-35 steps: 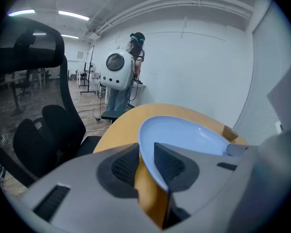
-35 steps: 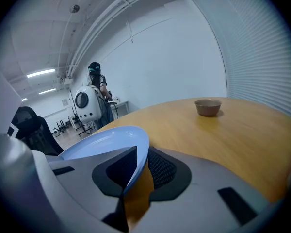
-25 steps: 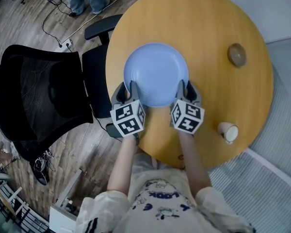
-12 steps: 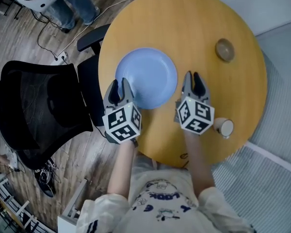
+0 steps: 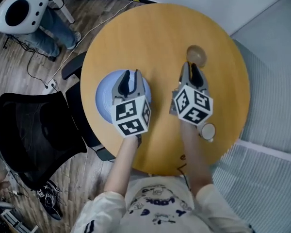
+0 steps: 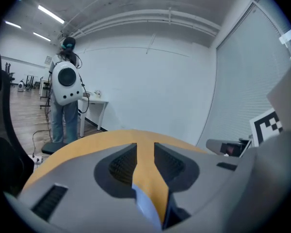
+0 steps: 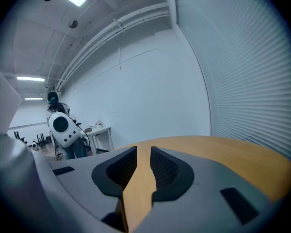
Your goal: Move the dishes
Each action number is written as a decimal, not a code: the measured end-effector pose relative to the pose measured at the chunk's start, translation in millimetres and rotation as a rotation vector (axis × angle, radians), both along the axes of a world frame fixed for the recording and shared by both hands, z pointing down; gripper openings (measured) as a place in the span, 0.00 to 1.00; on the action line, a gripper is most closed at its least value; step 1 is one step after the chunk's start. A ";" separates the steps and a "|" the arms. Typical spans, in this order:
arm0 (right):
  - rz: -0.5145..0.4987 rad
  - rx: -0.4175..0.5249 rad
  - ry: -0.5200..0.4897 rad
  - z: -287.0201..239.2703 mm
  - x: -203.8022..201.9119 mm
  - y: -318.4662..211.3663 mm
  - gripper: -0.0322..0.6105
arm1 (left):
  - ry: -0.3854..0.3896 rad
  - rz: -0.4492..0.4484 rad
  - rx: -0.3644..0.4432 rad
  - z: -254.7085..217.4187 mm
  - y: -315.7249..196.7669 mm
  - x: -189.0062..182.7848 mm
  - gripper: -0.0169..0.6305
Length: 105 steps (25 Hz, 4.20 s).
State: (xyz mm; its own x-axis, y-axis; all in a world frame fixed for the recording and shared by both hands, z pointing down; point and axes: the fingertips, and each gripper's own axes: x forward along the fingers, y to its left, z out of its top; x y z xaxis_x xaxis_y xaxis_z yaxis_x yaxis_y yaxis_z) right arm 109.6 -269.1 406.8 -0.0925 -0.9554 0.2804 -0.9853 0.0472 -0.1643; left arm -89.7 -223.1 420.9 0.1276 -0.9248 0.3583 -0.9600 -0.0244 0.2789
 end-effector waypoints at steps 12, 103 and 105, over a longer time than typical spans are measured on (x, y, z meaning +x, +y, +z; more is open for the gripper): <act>0.228 -0.144 -0.039 51.5 102.5 -54.9 0.16 | -0.011 0.119 -0.087 20.4 -60.1 73.2 0.17; -0.210 -0.257 -0.093 71.9 -124.9 -18.5 0.21 | 0.043 -0.057 -0.107 38.8 38.8 -50.6 0.17; -0.198 -0.201 -0.062 50.2 -110.2 -4.5 0.15 | 0.046 -0.015 -0.078 21.8 40.2 -31.4 0.17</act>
State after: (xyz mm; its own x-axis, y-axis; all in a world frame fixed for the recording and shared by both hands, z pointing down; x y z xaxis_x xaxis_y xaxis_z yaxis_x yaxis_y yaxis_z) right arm -0.7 -273.6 457.1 -0.2944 -0.8427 0.4508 -0.9480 0.1980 -0.2491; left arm -121.1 -182.9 442.8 0.1316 -0.8964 0.4233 -0.9463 0.0136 0.3231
